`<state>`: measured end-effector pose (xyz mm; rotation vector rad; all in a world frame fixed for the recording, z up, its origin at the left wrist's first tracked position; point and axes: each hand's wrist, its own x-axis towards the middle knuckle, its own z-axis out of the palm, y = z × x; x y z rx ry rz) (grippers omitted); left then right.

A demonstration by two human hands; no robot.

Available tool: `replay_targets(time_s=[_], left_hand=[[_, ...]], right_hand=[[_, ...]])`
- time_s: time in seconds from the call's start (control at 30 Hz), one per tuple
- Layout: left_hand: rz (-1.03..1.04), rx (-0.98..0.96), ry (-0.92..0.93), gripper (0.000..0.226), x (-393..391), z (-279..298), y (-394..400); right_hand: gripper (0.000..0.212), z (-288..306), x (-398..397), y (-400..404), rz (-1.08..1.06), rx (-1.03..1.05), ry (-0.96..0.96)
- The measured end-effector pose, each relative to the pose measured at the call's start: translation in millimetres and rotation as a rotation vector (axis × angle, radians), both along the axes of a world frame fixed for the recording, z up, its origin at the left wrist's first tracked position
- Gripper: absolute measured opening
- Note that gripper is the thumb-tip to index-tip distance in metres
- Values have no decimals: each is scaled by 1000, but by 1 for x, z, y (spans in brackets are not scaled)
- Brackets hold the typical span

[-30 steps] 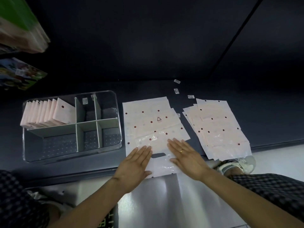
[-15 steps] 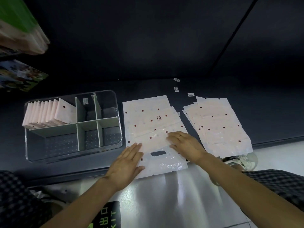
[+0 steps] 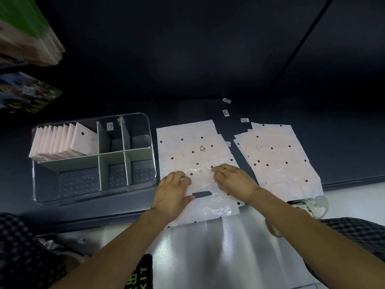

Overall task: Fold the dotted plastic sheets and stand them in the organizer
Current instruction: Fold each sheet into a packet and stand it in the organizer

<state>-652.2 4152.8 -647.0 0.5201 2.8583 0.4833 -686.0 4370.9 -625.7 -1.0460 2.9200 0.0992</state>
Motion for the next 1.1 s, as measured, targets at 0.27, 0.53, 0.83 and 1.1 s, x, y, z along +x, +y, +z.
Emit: replay_targets(time_s=[0.27, 0.53, 0.83, 1.1], left_hand=[[-43, 24, -43, 31, 7, 30, -3], [2, 110, 342, 47, 22, 54, -7], [-149, -31, 203, 58, 60, 18, 9], [-141, -226, 65, 69, 63, -3, 5]], right_hand=[[6, 26, 15, 0, -157, -229, -502], [7, 42, -14, -21, -305, -359, -570], [25, 20, 31, -42, -255, -552, -45], [42, -24, 73, -25, 4, -221, -5]])
